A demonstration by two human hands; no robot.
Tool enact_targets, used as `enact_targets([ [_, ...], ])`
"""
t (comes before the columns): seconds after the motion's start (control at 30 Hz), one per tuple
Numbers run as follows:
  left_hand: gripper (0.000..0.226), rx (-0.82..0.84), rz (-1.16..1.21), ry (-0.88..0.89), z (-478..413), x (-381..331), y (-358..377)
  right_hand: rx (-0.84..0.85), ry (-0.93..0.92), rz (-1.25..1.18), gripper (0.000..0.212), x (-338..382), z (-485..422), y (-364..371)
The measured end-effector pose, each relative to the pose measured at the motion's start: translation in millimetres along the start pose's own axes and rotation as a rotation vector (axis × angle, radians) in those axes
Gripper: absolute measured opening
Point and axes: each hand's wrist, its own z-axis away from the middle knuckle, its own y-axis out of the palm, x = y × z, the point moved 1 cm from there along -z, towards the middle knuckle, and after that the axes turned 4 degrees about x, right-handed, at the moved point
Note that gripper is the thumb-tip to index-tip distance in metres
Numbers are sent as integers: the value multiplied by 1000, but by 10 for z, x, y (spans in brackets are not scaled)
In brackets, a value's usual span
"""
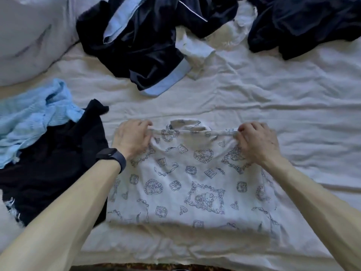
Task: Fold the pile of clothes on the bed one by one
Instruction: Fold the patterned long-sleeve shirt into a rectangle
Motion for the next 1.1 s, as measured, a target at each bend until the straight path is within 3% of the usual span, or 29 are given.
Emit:
enact_targets([
  [0.07, 41, 122, -24, 12, -66, 30, -33, 43, -40, 14, 42, 4, -37, 2],
  [0.13, 36, 162, -40, 25, -112, 40, -59, 46, -93, 33, 40, 6, -54, -1],
  [0.2, 25, 151, -50, 28, -141, 47, -92, 30, -111, 44, 33, 15, -73, -1],
  [0.37, 11, 93, -14, 55, -25, -27, -203, 146, -147, 57, 43, 158, -58, -28],
  [0.47, 14, 97, 1, 91, 42, -21, -244, 205, -169, 35, 43, 235, -44, -51],
  [0.53, 17, 34, 48, 161, 54, -2, -270, 150, -212, -74, 33, 274, -32, -66],
  [0.67, 24, -224, 78, 263, 55, -4, -335, -137, -373, -177, 22, 343, -9, -80],
  [0.73, 24, -265, 64, 199, 0, 32, -346, -196, -347, -163, 22, 376, -53, -71],
  [0.83, 41, -117, 13, -11, -98, 85, -266, -130, -122, -95, 34, 403, -155, -18],
  [0.93, 54, -121, 117, -114, -52, 0, -137, -97, 46, -9, 45, 422, -115, 55],
  [1.03, 52, -150, 234, -31, 4, -195, -31, -150, -51, -59, 47, 592, -9, 100],
  [1.1, 53, -134, 258, 57, -66, -330, -10, -97, -157, -56, 54, 772, -45, 120],
])
